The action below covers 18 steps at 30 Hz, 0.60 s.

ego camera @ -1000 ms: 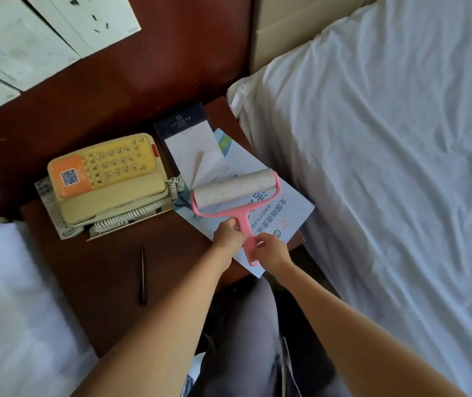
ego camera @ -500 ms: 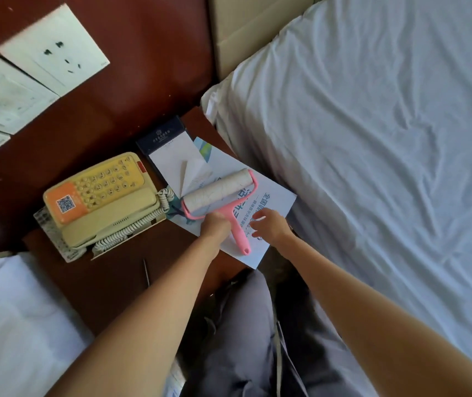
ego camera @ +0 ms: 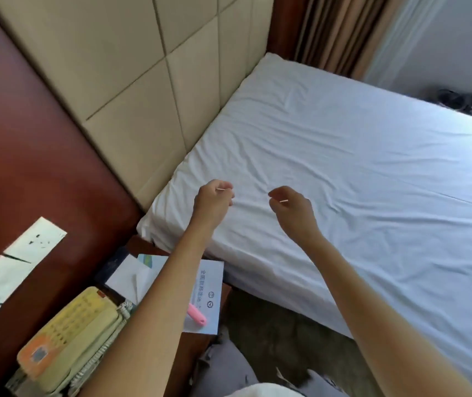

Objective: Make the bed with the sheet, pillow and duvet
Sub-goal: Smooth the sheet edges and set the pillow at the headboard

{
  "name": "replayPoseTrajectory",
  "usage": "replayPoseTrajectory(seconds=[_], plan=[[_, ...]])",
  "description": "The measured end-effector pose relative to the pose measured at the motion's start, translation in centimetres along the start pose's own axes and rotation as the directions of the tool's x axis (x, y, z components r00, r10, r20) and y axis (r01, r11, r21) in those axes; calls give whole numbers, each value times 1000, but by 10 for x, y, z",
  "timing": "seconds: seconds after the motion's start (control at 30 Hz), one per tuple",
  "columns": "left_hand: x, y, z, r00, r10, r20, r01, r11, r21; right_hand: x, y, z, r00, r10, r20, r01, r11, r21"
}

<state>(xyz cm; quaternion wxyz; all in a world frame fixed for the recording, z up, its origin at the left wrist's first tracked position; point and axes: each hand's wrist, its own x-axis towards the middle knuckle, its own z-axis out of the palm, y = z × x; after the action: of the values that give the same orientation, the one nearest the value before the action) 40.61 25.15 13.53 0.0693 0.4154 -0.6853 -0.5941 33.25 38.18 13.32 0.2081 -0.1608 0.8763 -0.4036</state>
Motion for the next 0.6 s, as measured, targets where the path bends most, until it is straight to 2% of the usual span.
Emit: replayPoseTrajectory(seconds=[0.13, 0.23, 0.4, 0.53, 0.6], plan=[[-47, 47, 70, 985, 149, 83, -153, 987, 45, -33, 36, -88, 987, 17, -163, -2, 996, 91], [-83, 66, 143, 968, 210, 137, -216, 976, 30, -61, 82, -150, 969, 50, -244, -20, 992, 125], [-149, 84, 282, 917, 259, 303, -272, 962, 1, -112, 173, -264, 922, 135, -363, -90, 986, 140], [-201, 83, 378, 836, 232, 497, -306, 949, 72, -153, 244, -341, 852, 263, -453, -190, 961, 201], [-218, 80, 417, 808, 211, 550, -323, 939, 115, -167, 274, -367, 827, 312, -468, -228, 947, 227]])
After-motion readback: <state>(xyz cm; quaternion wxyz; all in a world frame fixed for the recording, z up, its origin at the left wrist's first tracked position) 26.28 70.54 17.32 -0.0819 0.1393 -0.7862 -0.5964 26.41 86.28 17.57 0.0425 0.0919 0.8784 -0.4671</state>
